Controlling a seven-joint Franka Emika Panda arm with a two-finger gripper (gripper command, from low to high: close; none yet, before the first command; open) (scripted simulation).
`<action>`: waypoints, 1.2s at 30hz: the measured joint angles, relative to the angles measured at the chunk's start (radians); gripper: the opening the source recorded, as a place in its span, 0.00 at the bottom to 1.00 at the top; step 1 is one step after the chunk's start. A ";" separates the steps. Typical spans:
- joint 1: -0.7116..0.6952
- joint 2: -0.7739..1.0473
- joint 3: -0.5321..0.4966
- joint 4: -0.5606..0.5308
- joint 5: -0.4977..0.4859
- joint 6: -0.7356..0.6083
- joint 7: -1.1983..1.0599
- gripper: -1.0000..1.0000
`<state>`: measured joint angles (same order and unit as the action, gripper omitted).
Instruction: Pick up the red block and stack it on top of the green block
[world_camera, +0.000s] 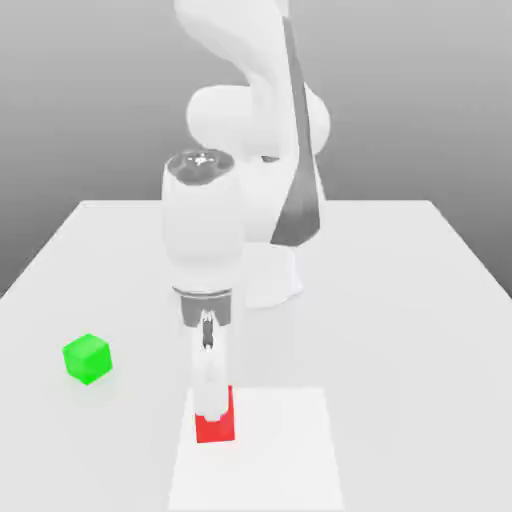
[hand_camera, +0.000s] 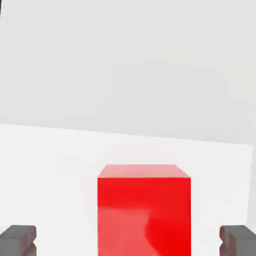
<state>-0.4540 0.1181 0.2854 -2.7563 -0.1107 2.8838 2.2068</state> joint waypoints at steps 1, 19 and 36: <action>0.008 0.017 -0.012 0.003 -0.019 0.014 0.014 0.50; 0.049 0.071 -0.067 0.009 -0.074 0.059 0.054 0.00; -0.055 -0.157 -0.157 -0.049 0.059 -0.128 0.064 0.00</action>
<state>-0.5094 -0.0385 0.1286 -2.8055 -0.0516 2.7555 2.2710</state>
